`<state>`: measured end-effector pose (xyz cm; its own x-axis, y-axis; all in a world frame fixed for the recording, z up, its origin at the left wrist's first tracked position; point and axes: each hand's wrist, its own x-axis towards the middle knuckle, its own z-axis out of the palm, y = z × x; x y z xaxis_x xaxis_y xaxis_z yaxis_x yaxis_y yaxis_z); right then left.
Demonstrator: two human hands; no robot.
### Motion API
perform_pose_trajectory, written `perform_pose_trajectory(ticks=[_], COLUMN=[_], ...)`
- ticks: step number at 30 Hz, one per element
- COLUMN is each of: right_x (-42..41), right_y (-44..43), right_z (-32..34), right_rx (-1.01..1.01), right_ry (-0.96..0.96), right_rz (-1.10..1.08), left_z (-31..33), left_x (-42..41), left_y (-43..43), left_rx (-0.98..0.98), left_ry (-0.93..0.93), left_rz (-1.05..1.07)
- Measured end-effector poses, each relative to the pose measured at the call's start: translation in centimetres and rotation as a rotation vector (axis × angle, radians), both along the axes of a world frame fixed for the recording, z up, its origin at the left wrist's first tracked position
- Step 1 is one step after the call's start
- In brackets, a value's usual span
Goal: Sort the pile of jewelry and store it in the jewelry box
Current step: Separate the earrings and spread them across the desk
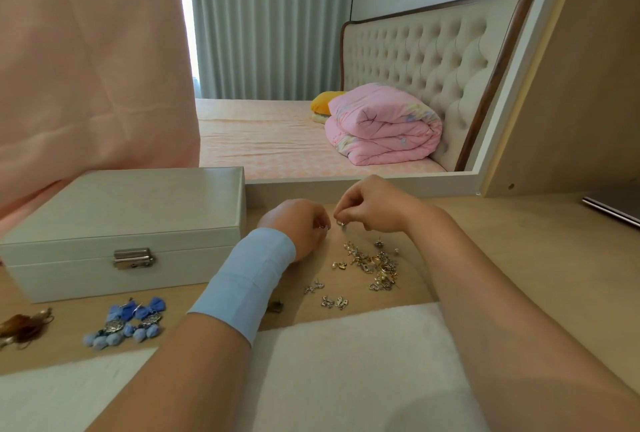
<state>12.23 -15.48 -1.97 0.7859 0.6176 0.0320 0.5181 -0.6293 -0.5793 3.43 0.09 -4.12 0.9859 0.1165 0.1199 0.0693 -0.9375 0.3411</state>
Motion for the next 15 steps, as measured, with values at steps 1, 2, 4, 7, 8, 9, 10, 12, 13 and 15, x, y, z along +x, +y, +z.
perform_pose_trajectory(ticks=[1,2,4,7,8,9,10,12,13,15], right_x=[0.1,0.2,0.5,0.9,1.1,1.3,1.4,1.6,1.6,1.6], right_y=[0.0,0.0,0.0,0.0,0.0,0.0,0.0,-0.4,-0.6,-1.2], right_z=[-0.2,-0.4,-0.8,-1.5,-1.8,-2.0,-2.1,-1.9,-1.7,-1.3], right_rx=[0.033,0.054,0.056,0.015,0.022,0.038,0.06,0.1,0.107,0.105], right_ry=[0.004,0.008,0.005,0.016,0.024,0.026,0.028,0.03,0.032,0.074], right_rz=[-0.013,-0.024,-0.037,-0.045,-0.048,-0.053,-0.062,-0.078,-0.075,-0.046], left_z=[-0.1,-0.3,-0.6,-0.8,-0.9,-0.9,-0.9,-1.0,-1.0,-1.1], left_x=[0.1,0.2,0.3,0.5,0.6,0.6,0.6,0.6,0.6,0.5], left_y=[0.2,0.2,0.3,0.4,0.5,0.7,0.8,0.9,0.9,0.7], left_rx=[0.002,0.001,-0.013,-0.025,-0.026,-0.027,-0.026,-0.032,-0.039,-0.048], left_ry=[0.006,0.012,0.015,-0.004,-0.01,-0.011,-0.01,-0.005,-0.003,-0.006], left_rz=[-0.001,-0.003,-0.007,-0.01,-0.002,0.01,0.022,0.033,0.033,0.039])
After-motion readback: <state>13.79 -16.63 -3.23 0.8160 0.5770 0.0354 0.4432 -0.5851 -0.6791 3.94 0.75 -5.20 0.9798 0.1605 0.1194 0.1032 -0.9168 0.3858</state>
